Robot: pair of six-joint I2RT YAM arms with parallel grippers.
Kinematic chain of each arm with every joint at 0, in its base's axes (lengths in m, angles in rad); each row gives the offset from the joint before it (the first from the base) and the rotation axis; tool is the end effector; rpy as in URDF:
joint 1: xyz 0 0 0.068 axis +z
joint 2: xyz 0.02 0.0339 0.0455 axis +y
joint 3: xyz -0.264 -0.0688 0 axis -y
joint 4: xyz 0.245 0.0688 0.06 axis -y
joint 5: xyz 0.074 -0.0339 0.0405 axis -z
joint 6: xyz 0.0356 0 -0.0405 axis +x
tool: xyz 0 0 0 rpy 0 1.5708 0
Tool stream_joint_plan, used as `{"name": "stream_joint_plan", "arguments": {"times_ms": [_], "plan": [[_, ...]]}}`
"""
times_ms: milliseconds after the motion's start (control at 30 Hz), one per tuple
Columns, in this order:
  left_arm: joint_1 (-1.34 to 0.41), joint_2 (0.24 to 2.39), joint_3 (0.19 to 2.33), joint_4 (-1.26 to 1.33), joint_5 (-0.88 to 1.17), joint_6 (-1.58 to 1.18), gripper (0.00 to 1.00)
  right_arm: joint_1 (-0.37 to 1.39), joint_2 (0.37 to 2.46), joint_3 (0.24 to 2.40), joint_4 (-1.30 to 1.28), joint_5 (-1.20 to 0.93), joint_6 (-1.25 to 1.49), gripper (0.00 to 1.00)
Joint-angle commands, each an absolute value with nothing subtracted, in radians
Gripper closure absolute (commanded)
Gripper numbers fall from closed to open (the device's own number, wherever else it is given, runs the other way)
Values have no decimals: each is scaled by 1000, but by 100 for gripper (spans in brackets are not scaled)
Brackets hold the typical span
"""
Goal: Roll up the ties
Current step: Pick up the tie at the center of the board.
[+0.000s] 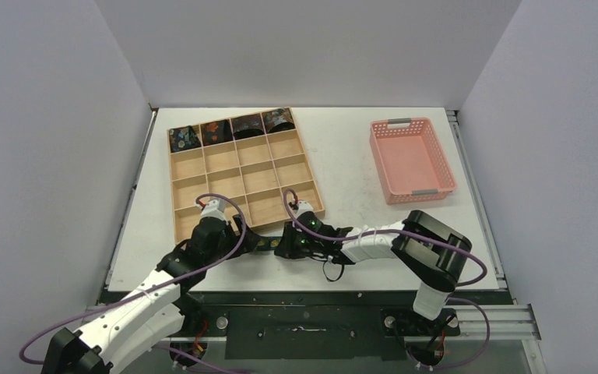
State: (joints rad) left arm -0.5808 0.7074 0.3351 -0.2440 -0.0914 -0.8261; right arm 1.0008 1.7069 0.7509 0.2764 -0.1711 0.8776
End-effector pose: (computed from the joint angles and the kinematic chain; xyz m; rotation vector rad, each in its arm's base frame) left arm 0.1345 -0.0844 0.1886 -0.3310 2.2463 -0.6801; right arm 0.1735 0.2819 0.1410 -0.2587 2.5138 1.1012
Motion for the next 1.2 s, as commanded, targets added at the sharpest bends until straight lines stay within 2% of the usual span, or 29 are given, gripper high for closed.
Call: {"name": "stream_joint_plan", "arguments": {"times_ms": [0,67,167,400,733,1167], "plan": [[-575,611,343,-285,-87,-849,32,1005,1555,731,183,-67,770,80],[-575,576,334,-318,-95,-853,32,1023,1529,722,153,-45,749,75],[-574,562,300,-313,-104,-868,32,1077,1550,738,139,-22,739,74],[-575,609,316,-382,-167,-904,33,1193,1697,876,149,-3,758,84],[-574,428,270,-470,-239,-1020,34,1222,1846,966,203,182,861,94],[-575,453,264,-463,-241,-1019,34,1201,1903,960,284,295,957,95]]}}
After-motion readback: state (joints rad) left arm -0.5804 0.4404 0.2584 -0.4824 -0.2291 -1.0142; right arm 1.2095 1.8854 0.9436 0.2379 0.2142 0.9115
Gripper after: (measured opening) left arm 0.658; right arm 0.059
